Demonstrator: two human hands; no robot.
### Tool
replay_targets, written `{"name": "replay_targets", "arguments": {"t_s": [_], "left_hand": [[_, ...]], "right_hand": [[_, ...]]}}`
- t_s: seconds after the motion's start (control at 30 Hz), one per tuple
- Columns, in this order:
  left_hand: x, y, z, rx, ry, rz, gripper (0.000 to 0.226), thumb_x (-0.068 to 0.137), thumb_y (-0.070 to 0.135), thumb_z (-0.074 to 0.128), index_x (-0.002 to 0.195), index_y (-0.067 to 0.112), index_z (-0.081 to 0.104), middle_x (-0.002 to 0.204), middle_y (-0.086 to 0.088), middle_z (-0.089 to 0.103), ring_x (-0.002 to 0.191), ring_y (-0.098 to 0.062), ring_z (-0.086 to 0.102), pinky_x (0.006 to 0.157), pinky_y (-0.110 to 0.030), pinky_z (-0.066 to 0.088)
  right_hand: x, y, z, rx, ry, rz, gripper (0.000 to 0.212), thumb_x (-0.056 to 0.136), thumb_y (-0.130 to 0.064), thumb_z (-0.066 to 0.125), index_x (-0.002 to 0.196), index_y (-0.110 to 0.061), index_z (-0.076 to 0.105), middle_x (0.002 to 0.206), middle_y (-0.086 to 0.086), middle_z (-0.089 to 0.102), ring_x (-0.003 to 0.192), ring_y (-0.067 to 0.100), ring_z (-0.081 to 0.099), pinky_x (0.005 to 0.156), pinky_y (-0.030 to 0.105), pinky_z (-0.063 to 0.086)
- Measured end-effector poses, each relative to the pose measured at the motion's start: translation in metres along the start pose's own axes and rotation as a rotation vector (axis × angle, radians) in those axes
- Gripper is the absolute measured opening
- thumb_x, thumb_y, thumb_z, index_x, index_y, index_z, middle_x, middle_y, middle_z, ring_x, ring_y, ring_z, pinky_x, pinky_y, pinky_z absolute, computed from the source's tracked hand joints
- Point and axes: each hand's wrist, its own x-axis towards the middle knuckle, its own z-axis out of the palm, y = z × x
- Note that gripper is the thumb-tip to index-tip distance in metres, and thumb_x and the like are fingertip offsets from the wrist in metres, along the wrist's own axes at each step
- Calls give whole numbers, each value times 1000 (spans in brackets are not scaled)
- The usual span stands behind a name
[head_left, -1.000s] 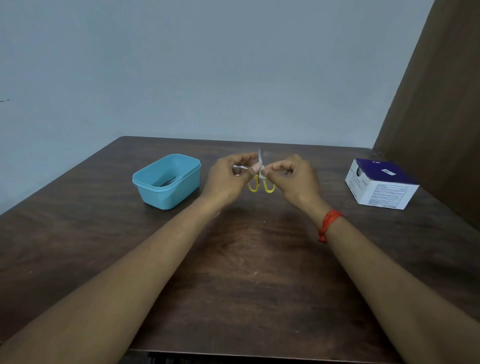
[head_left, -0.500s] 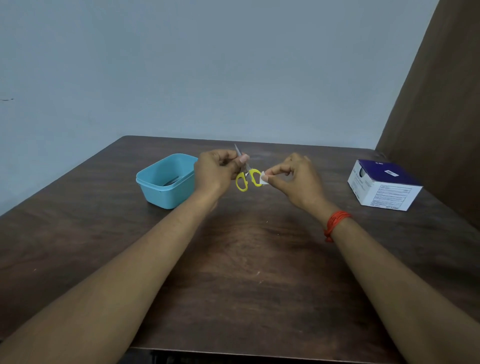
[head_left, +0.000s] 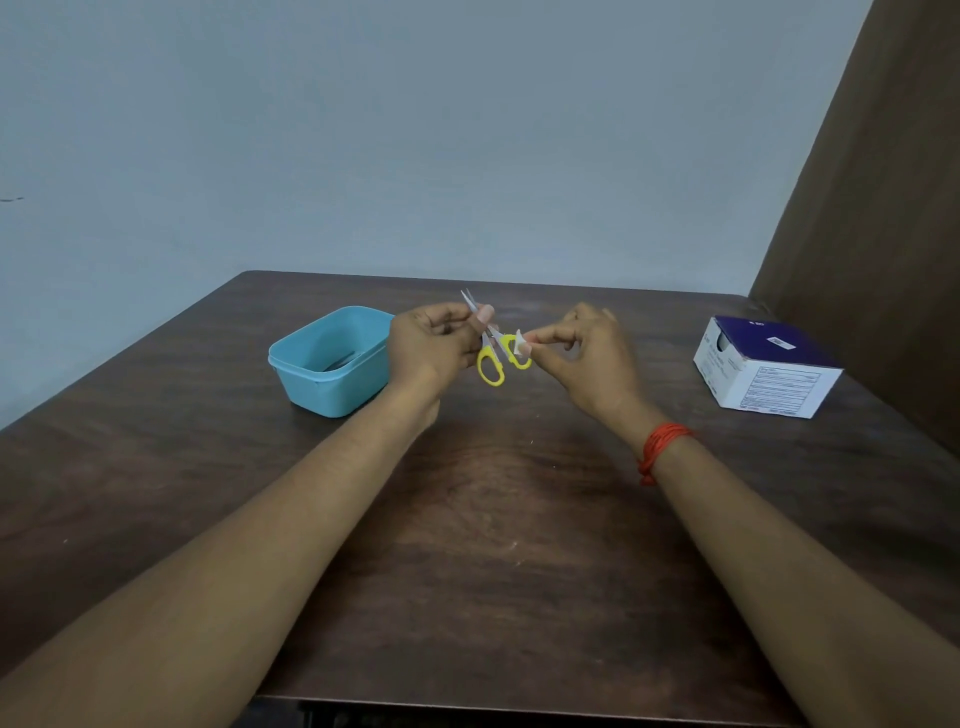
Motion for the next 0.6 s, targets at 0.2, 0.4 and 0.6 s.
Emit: {"name": "replay_targets", "arguments": {"t_s": [0.2, 0.4, 0.6], "left_hand": [[-2, -5, 1, 102, -81, 82, 15, 84, 18, 81, 72, 25, 78, 74, -2, 77, 71, -17, 75, 66, -32, 62], [-3, -4, 3, 44, -71, 87, 13, 85, 13, 79, 74, 20, 78, 72, -3, 77, 69, -14, 75, 63, -27, 60], [-1, -5, 0, 78, -82, 113, 6, 86, 14, 79, 81, 18, 77, 76, -4, 78, 73, -17, 76, 68, -32, 62]], "right_hand": [[-2, 0, 1, -20, -17, 14, 10, 80, -35, 82, 89, -33, 80, 75, -12, 46, 85, 13, 46, 66, 12, 29], [-2, 1, 0, -40, 1, -26, 11, 81, -38, 80, 90, -34, 80, 75, -13, 45, 84, 13, 44, 65, 16, 30], [-2, 3, 0, -61, -10, 12, 8, 79, -38, 82, 86, -34, 79, 76, -11, 49, 85, 13, 44, 65, 15, 30]]}}
